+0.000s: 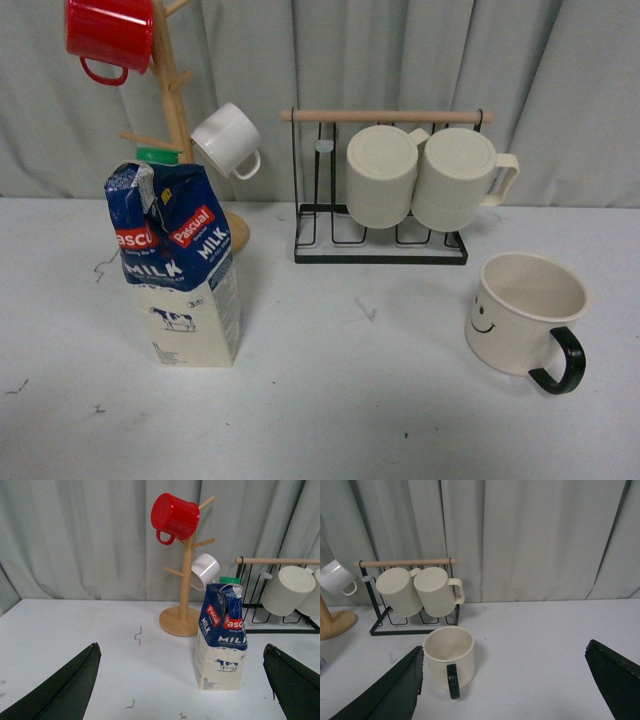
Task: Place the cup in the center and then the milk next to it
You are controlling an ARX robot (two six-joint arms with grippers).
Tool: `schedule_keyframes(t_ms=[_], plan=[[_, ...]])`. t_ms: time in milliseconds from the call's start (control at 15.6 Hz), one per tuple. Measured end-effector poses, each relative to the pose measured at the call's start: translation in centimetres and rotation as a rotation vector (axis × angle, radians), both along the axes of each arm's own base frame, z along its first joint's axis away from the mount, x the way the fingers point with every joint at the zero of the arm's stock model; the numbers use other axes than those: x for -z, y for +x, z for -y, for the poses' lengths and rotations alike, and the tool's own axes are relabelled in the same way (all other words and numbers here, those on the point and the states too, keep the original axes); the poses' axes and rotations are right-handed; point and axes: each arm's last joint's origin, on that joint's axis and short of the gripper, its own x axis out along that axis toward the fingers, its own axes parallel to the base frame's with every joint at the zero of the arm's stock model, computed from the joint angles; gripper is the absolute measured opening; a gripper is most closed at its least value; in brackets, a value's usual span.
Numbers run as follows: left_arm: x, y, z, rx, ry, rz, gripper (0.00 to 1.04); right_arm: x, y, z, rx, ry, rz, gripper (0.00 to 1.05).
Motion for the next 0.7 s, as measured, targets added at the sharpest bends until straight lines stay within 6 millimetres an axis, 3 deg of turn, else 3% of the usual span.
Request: schedule_keyframes(t_ms=[704], plan=[[0.00,0.00,0.00,0.000,0.000,0.000,0.98,0.00,0.00,0.00,0.000,0.000,0.000,0.98]])
